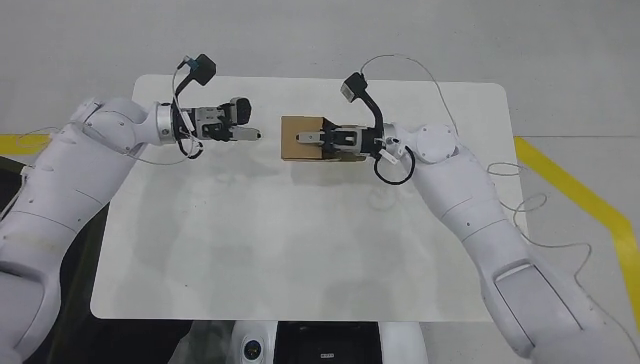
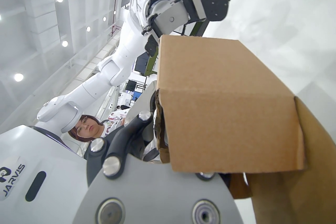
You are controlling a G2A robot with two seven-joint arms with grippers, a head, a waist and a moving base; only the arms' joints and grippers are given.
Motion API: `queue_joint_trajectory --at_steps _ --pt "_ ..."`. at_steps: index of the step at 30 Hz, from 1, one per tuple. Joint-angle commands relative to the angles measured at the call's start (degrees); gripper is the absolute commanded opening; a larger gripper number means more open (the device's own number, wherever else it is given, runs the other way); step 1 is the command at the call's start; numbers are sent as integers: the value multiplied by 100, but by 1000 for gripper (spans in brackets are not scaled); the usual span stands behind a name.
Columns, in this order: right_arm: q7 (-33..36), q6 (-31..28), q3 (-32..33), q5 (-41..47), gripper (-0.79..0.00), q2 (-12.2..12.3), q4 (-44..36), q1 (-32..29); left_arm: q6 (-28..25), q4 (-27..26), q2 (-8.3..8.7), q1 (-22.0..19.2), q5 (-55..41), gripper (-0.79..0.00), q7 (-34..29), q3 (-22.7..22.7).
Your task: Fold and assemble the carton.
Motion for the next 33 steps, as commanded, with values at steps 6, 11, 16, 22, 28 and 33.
queue_joint_trajectory --at_steps 6,11,16,22,28,33 --pt "296 607 -84 26 -785 1 243 -87 -176 -355 14 89 2003 0 1343 -436" --pt "157 730 -156 35 -785 -37 380 -191 -176 -880 60 612 3900 0 2762 -622" --pt "-43 737 -253 -62 -785 -98 548 -163 -176 -1249 139 960 5520 0 3971 -592" --pt "-200 711 -337 -94 -671 -172 756 -128 -173 -1176 205 1196 7430 0 5572 -556" --pt "-238 689 -328 -31 -545 -209 973 -136 -21 -1066 121 1303 8422 0 6497 -487" --pt "-182 656 -289 -168 -493 -185 962 -83 79 -1053 44 1353 8882 0 6884 -396"
